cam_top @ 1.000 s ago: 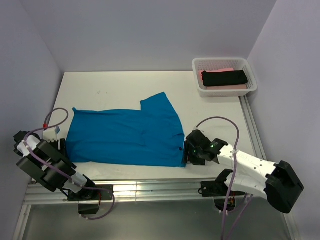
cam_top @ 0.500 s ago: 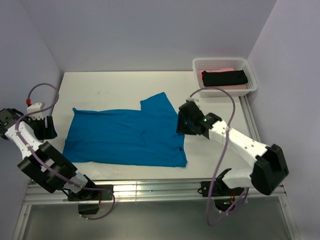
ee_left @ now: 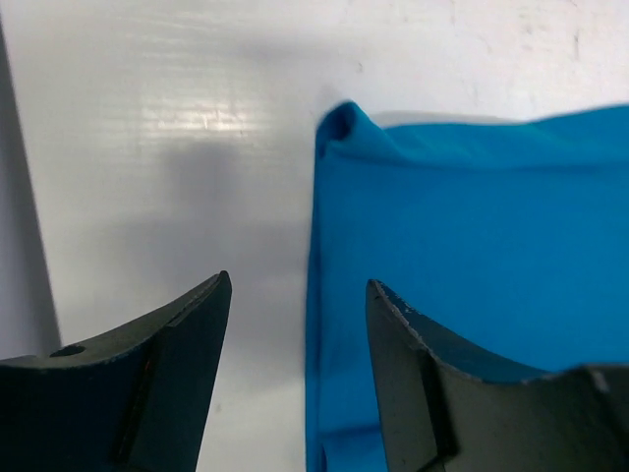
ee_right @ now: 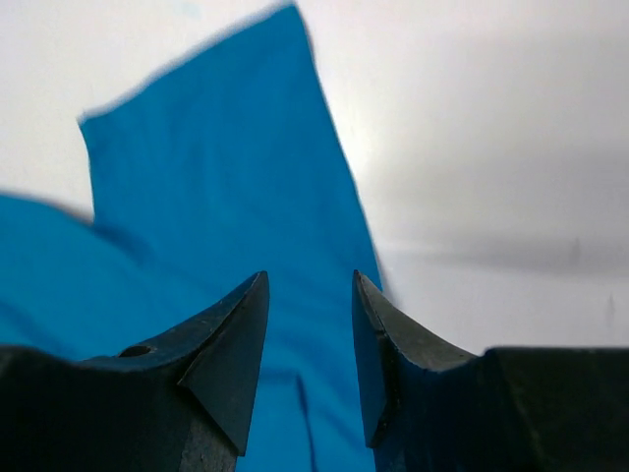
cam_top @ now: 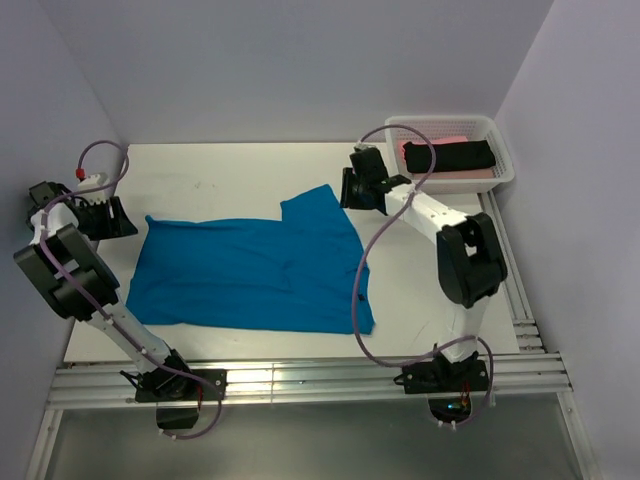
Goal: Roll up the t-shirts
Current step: Fold the tshirt
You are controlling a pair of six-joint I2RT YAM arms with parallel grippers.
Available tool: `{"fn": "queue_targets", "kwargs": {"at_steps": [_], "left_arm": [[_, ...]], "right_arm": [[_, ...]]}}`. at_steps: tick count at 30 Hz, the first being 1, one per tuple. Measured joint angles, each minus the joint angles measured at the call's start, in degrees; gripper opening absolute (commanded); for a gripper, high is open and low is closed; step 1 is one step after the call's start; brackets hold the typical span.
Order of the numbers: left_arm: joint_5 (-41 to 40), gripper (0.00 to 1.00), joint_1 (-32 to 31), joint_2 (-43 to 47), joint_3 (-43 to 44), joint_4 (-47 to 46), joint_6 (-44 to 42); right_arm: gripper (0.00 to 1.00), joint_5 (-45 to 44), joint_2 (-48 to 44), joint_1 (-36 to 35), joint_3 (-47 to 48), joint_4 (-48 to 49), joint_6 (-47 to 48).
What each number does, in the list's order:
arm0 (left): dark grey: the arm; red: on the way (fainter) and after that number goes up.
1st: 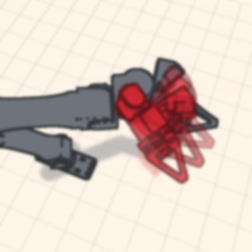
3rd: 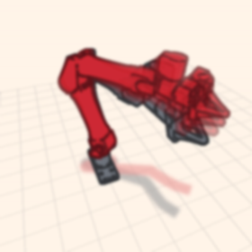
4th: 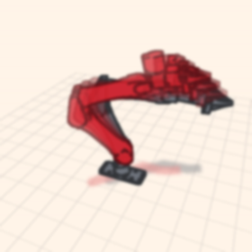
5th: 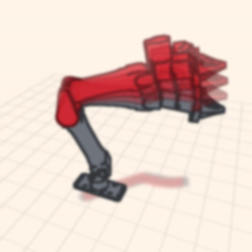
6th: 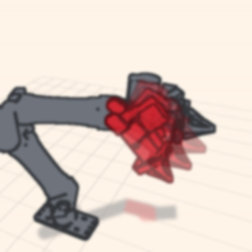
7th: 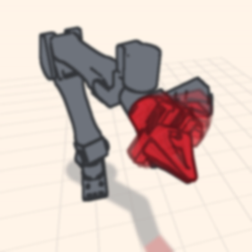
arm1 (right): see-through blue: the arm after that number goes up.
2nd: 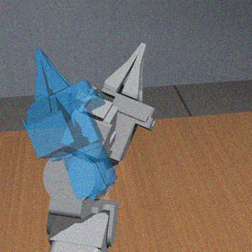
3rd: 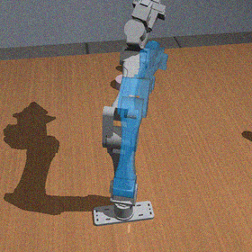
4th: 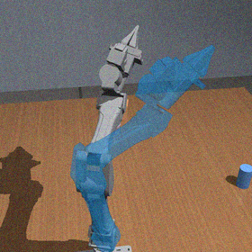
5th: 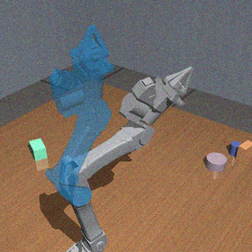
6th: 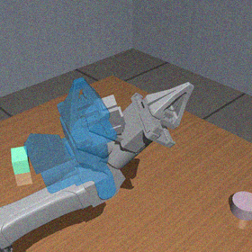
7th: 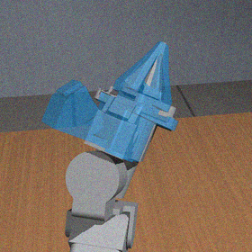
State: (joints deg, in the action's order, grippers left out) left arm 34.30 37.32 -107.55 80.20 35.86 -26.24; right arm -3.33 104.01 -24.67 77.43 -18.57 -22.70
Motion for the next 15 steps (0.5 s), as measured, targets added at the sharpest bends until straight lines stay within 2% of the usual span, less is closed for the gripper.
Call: {"fn": "queue_targets", "kwargs": {"at_steps": [7, 15], "left_arm": [[2.7, 0.6, -0.7, -7.7, 4.9, -2.3, 3.3], [4.7, 0.61, -3.1, -8.8, 7.3, -3.1, 4.9]], "right_arm": [[0.48, 6.6, 12.7, 3.6, 12.9, 4.3, 2.3], [0.55, 11.3, 25.0, 5.8, 28.5, 3.4, 2.7]]}}
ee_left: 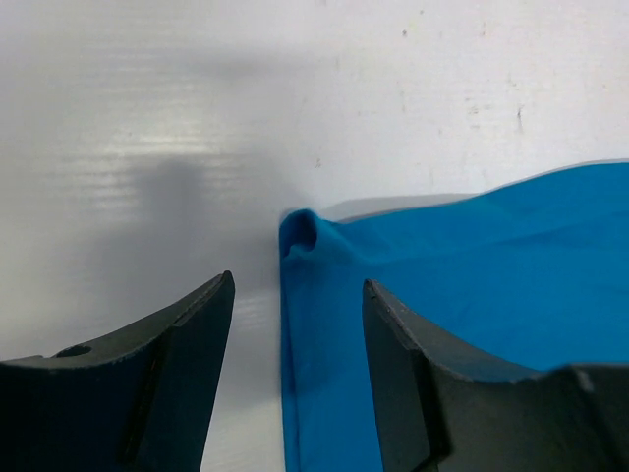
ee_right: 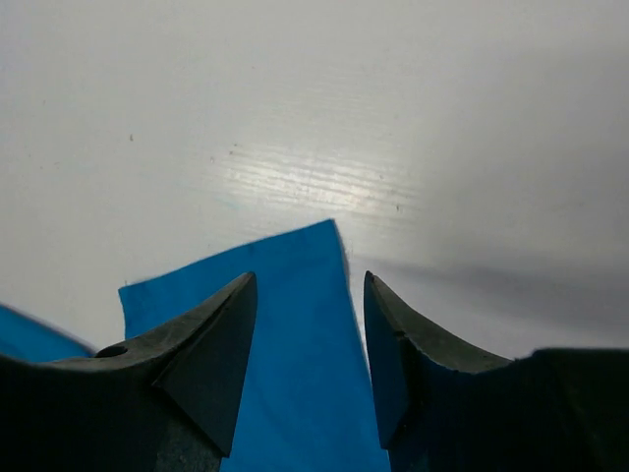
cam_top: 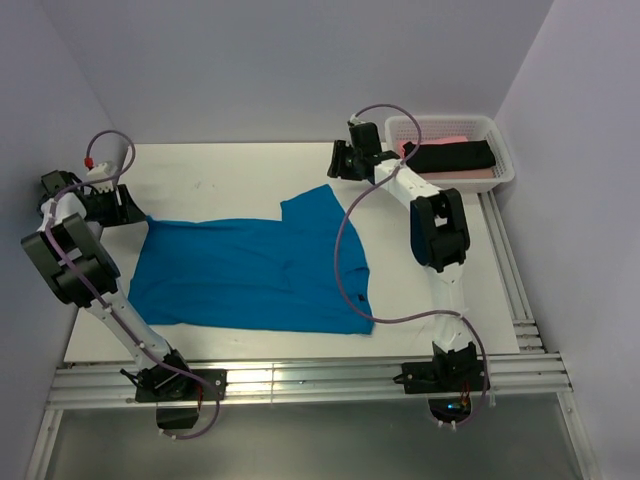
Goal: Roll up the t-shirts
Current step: Fold the tshirt
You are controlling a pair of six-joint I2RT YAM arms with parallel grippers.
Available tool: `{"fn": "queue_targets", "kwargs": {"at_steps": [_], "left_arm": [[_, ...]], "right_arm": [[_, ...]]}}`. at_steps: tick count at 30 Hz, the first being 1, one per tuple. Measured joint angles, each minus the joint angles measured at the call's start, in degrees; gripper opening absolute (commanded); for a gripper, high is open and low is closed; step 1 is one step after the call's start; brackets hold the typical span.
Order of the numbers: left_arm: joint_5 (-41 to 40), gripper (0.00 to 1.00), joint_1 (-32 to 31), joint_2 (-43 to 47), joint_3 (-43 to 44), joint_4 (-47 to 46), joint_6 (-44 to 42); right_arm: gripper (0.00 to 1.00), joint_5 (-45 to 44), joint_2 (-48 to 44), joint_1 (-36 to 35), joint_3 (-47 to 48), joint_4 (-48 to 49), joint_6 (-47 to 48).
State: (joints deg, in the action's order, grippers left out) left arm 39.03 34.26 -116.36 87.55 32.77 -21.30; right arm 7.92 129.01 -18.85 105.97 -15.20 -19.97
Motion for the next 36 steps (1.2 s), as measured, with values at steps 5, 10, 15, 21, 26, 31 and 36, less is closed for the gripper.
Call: {"fn": "queue_targets", "kwargs": {"at_steps": [5, 10, 15, 21, 26, 31, 36], "left_arm": [[0.3, 0.61, -0.8, 0.0, 1.8, 0.6, 0.1], [0.2, 0.62, -0.9, 0.0, 2.9, 1.0, 0.1], [0.1, 0.62, -1.0, 0.0, 2.9, 1.3, 0.0], [-0.1, 0.63, -1.2, 0.0, 2.9, 1.8, 0.1], [-0.3, 0.63, -1.3, 0.0, 2.9, 1.9, 0.1], [-0.4, 0.63, -1.5, 0.0, 2.9, 2.1, 0.0], [-0.5, 0.63, -1.7, 0.0, 2.9, 2.1, 0.1]], "right_arm": [[0.56, 1.5, 5.3, 0.3, 4.3, -1.0, -1.4], [0.56, 2.0, 9.0, 0.3, 6.8, -2.2, -3.8], [0.56, 0.8, 11.2, 0.1, 9.6, -3.6, -6.2], [0.53, -3.3, 13.3, -0.7, 16.2, -8.6, -7.0], [0.51, -6.7, 17.4, -2.7, 25.4, -13.6, -6.9], [0.49, -9.8, 17.6, -4.6, 25.6, -17.1, -7.2], [0.45, -10.3, 19.4, -5.1, 27.9, -20.2, -7.7]]}}
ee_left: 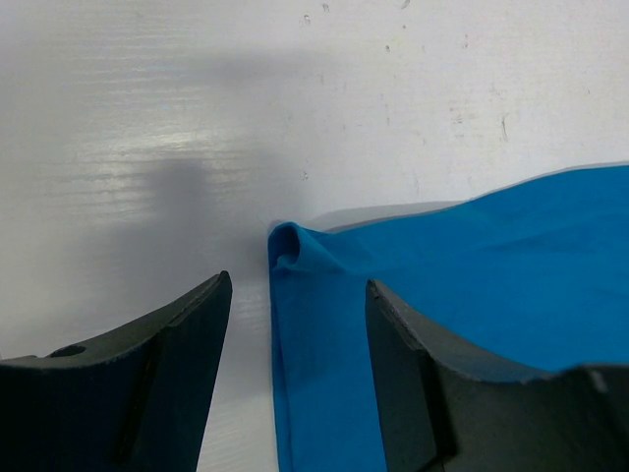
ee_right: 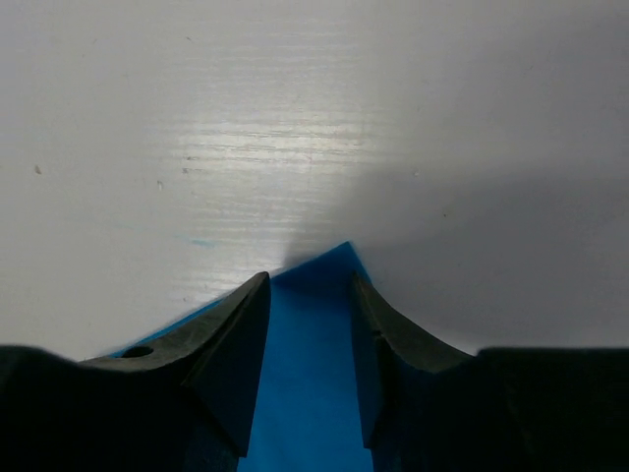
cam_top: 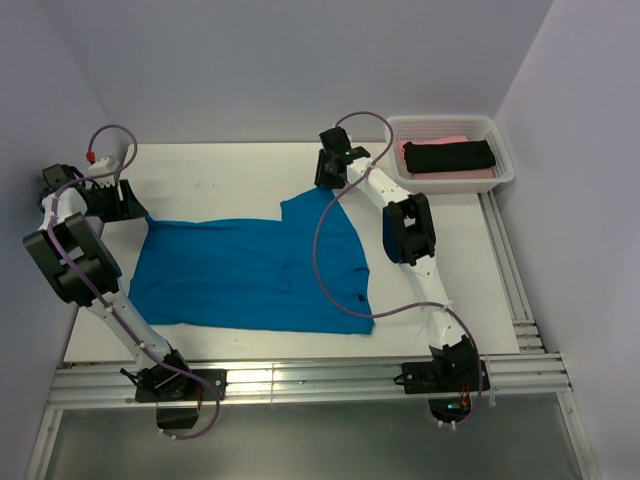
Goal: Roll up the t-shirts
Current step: Fold the tshirt
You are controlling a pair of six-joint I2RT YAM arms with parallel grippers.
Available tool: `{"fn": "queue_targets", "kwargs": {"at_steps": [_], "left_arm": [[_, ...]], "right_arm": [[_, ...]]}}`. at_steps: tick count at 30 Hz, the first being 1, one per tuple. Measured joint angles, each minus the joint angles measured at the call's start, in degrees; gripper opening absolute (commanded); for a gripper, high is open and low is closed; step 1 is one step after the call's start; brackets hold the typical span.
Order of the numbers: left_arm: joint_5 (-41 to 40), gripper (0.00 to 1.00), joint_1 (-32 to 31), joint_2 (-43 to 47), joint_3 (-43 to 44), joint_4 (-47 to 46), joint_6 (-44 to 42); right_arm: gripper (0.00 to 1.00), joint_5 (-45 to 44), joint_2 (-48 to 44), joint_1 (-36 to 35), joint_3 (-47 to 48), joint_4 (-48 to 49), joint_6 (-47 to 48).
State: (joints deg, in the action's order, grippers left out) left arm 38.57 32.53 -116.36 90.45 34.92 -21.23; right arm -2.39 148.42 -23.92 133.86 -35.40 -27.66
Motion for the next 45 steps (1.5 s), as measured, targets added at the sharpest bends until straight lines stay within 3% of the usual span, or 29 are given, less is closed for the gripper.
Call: {"fn": "queue_targets", "kwargs": {"at_steps": [15, 20, 22, 25, 31, 40, 45], "left_arm": [[-1.2, 0.63, -1.1, 0.0, 0.0, 0.0, 0.0], [-1.4, 0.63, -1.1, 0.0, 0.0, 0.0, 0.0], [-1.4, 0.63, -1.1, 0.0, 0.0, 0.0, 0.0], [-1.4, 0.63, -1.1, 0.0, 0.0, 0.0, 0.0], [-1.4, 0.63, -1.1, -0.1, 0.0, 0.0, -0.1], [2.3, 0.67, -1.2, -4.4, 4.2, 1.9, 0.0], [2.5, 0.67, -2.1, -4.8, 4.4, 1.7, 0.3]], "right_arm": [[0.46, -5.0, 0.3, -0.3, 0.8, -1.7, 0.1], [0.36, -5.7, 0.3, -0.4, 0.8, -2.0, 0.2], [0.25, -5.8, 0.3, -0.4, 0.8, -2.2, 0.3], [0.2, -5.6, 0.3, -0.4, 0.7, -2.1, 0.5], [0.0, -4.8, -1.6, -0.4, -4.3, 3.0, 0.5], [0.0, -3.5, -8.6, -0.4, -16.2, 11.9, 2.1], [0.0, -2.4, -10.1, -0.4, -17.1, 15.2, 3.3]]}}
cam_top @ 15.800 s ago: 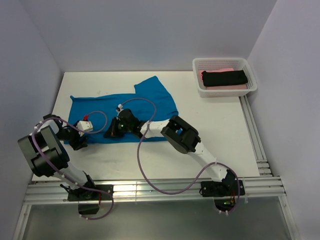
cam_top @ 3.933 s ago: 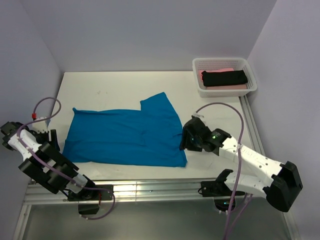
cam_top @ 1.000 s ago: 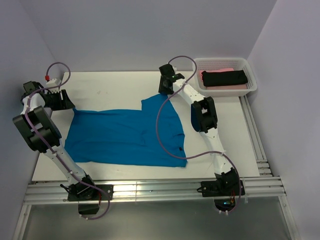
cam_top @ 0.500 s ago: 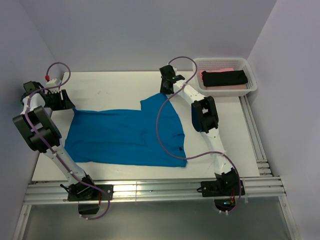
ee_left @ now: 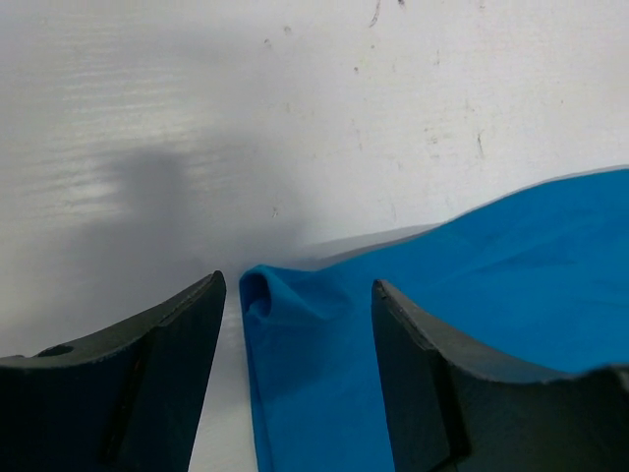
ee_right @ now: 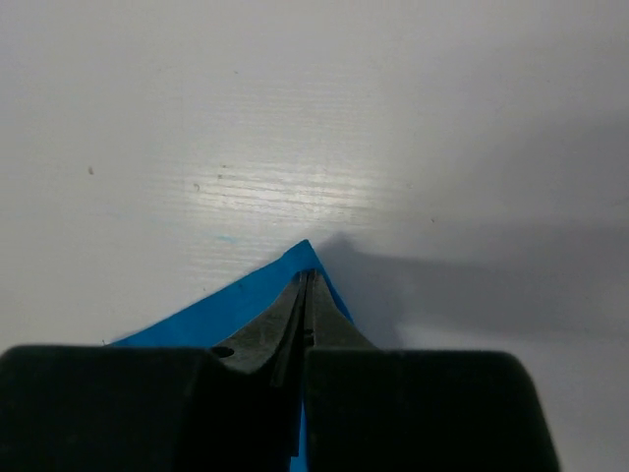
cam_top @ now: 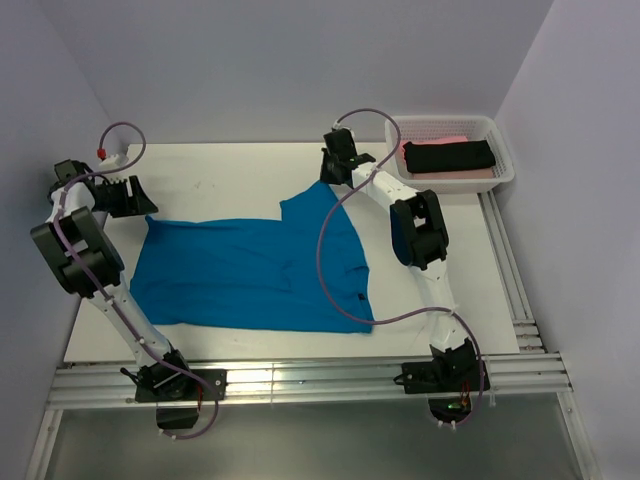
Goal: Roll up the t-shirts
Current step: Fold the tshirt
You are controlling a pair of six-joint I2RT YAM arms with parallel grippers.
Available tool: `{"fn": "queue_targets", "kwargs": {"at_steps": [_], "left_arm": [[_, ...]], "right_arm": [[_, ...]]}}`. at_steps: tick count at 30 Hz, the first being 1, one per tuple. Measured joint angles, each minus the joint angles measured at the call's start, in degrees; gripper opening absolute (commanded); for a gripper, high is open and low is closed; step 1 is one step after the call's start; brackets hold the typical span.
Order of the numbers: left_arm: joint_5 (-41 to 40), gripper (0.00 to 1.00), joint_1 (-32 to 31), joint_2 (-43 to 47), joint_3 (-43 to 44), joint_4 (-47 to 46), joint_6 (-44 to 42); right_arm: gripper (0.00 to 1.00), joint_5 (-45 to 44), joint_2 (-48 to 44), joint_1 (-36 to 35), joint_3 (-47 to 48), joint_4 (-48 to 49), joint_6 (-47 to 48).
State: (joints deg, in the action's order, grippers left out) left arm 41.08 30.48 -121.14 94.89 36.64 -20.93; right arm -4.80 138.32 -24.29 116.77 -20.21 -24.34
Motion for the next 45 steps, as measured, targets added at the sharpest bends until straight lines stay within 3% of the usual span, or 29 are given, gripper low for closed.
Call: {"fn": "queue_targets", "kwargs": {"at_steps": [22, 27, 36, 45], "left_arm": [[-5.5, 0.61, -2.6, -1.6, -2.0, -4.7, 3.1], [-6.2, 0.46, -2.6, -1.6, -2.0, -4.7, 3.3], [-6.5, 0.55, -2.4, -1.0, -2.0, -3.5, 3.2], [-5.2, 0.49, -0.4, 0.6, -2.0, -1.3, 3.2]], "right_arm": [[0.0, 3.4, 0.0, 0.1, 0.5, 0.9, 3.2], [0.0, 3.8, 0.0, 0.1, 0.5, 0.9, 3.3], [0.0, 3.8, 0.0, 0.1, 0.5, 0.9, 3.5], [0.0, 3.8, 0.0, 0.1, 0.5, 0.3, 3.6]]}}
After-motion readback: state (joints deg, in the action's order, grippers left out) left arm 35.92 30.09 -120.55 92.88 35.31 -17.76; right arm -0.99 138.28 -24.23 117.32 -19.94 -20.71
